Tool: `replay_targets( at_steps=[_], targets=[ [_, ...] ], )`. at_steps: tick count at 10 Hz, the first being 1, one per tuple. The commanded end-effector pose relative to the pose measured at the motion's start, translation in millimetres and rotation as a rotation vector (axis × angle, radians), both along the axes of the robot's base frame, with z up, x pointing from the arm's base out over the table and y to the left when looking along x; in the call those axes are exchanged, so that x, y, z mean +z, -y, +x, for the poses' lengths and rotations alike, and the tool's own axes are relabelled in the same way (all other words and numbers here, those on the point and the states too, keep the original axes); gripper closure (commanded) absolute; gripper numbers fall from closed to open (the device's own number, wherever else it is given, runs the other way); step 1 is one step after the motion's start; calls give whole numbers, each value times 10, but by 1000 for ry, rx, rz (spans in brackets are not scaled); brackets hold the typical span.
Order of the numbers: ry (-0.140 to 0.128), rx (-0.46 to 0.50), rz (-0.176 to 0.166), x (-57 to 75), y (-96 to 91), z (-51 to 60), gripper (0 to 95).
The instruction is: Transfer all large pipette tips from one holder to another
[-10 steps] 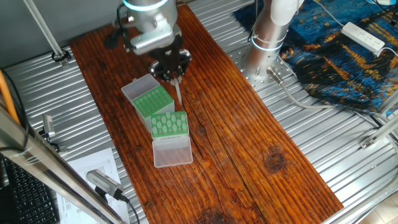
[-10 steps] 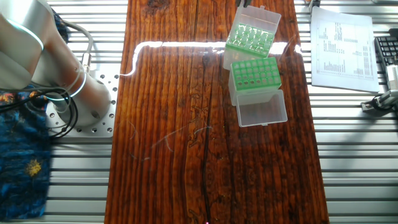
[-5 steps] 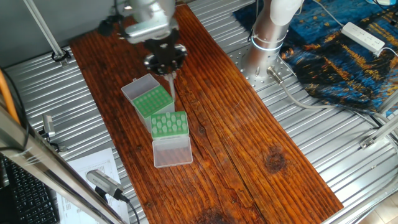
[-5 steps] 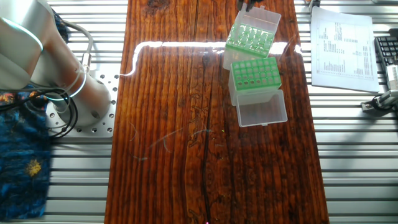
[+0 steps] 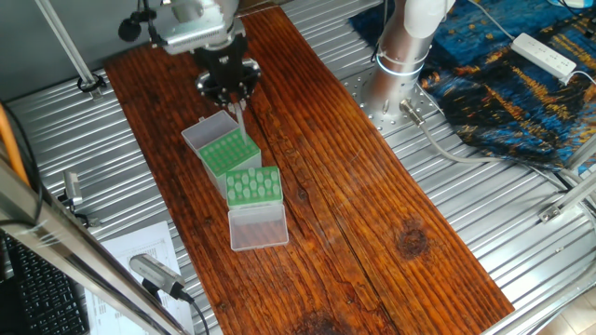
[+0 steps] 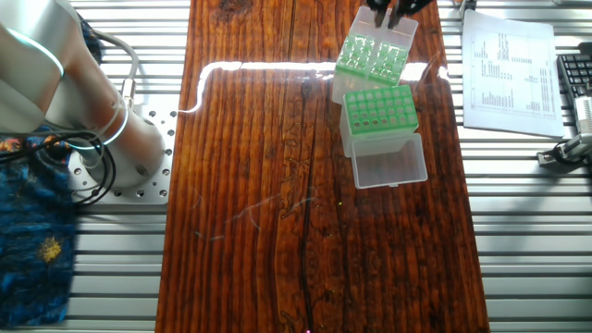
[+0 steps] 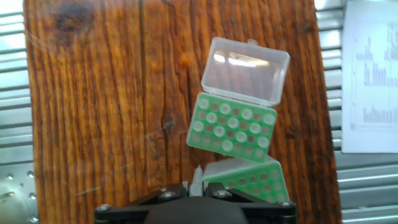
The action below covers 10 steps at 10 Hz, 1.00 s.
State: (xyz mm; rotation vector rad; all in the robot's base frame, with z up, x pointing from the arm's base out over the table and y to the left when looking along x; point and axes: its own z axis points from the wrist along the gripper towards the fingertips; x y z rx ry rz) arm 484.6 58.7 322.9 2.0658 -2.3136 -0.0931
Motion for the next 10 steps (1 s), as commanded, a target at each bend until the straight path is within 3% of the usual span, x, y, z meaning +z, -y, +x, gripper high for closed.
replay_targets(
  at_steps=[1, 5, 8, 10],
  targets=[
    [12, 13, -1, 0, 100, 10, 950],
    [47, 37, -24, -20, 325, 36, 950],
    [82, 39, -22, -4, 433, -17, 950],
    [91, 65, -4, -69, 503, 21, 950]
  ],
)
